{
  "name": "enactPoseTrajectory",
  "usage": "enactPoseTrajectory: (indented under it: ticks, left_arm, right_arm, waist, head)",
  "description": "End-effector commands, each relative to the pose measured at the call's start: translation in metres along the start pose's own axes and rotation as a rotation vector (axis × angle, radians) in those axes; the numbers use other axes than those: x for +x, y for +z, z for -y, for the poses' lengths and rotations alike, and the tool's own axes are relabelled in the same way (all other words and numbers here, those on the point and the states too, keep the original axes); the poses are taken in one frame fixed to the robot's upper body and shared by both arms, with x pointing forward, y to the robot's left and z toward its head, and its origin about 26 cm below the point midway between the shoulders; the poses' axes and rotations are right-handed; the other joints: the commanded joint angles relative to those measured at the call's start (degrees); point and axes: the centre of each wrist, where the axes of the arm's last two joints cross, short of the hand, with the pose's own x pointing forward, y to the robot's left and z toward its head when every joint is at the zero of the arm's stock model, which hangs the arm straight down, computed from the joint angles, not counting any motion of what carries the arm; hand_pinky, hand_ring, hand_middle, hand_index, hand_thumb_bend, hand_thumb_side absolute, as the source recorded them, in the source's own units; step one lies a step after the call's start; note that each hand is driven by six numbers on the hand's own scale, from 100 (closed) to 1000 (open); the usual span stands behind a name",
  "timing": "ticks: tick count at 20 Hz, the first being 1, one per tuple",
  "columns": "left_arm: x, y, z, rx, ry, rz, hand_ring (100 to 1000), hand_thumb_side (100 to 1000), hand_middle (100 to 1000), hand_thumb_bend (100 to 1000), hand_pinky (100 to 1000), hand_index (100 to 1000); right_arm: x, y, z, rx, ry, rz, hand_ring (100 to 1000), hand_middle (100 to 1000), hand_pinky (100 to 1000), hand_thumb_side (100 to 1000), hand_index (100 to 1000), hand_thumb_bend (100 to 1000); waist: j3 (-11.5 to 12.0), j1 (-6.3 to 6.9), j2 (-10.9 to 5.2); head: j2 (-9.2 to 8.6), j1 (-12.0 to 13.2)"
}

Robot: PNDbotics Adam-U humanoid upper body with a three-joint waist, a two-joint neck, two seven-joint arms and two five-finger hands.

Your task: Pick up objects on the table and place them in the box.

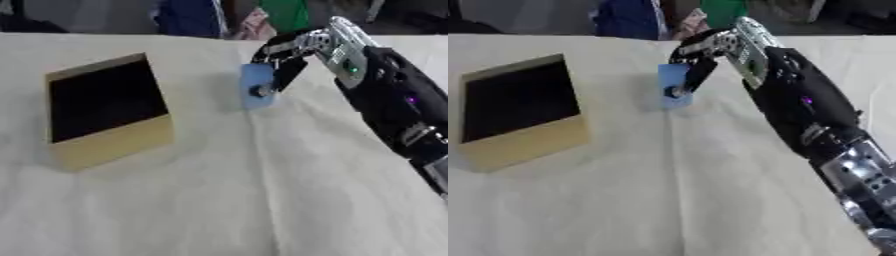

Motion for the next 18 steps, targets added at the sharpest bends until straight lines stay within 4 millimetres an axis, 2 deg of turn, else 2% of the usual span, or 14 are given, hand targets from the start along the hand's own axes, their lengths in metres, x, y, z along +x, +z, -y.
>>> enactPoseTrajectory:
  ticks: [1, 5, 8, 13, 18]
  left_arm:
    - [0.008, -0.008, -0.006, 0.009, -0.006, 0.044, 809, 889, 698, 110, 740, 785]
    - [0.009, -0.009, -0.005, 0.004, 0.001, 0.049, 809, 895, 699, 116, 739, 786]
    - [0.011, -0.010, -0.002, -0.007, 0.011, 0.060, 808, 894, 701, 117, 738, 786]
    - [0.014, -0.012, 0.002, -0.018, 0.030, 0.072, 808, 895, 701, 117, 738, 786]
    - [0.016, -0.013, 0.005, -0.023, 0.048, 0.079, 808, 895, 702, 118, 736, 786]
  right_arm:
    - [0.013, 0.013, 0.025, -0.099, 0.020, 0.022, 613, 604, 586, 521, 733, 100]
    - [0.032, 0.018, 0.040, -0.171, 0.029, 0.055, 612, 605, 588, 527, 731, 100]
    - [0.052, 0.016, 0.051, -0.209, 0.037, 0.090, 613, 608, 593, 542, 734, 100]
    - [0.093, 0.003, 0.061, -0.243, 0.043, 0.165, 612, 610, 595, 570, 739, 100]
    - [0.134, -0.014, 0.063, -0.264, 0.039, 0.235, 610, 610, 596, 600, 743, 100]
  waist:
    - [0.10, 0.14, -1.65]
    - [-0.03, 0.05, -2.24]
    - [-0.07, -0.12, -2.79]
    - [0.19, -0.11, -3.16]
    - [0.67, -0.02, -3.18]
  head:
    - [-0.14, -0.16]
    - [0.36, -0.51]
    - [1.35, -1.64]
    - [2.21, -3.11]
    - [2.57, -4.19]
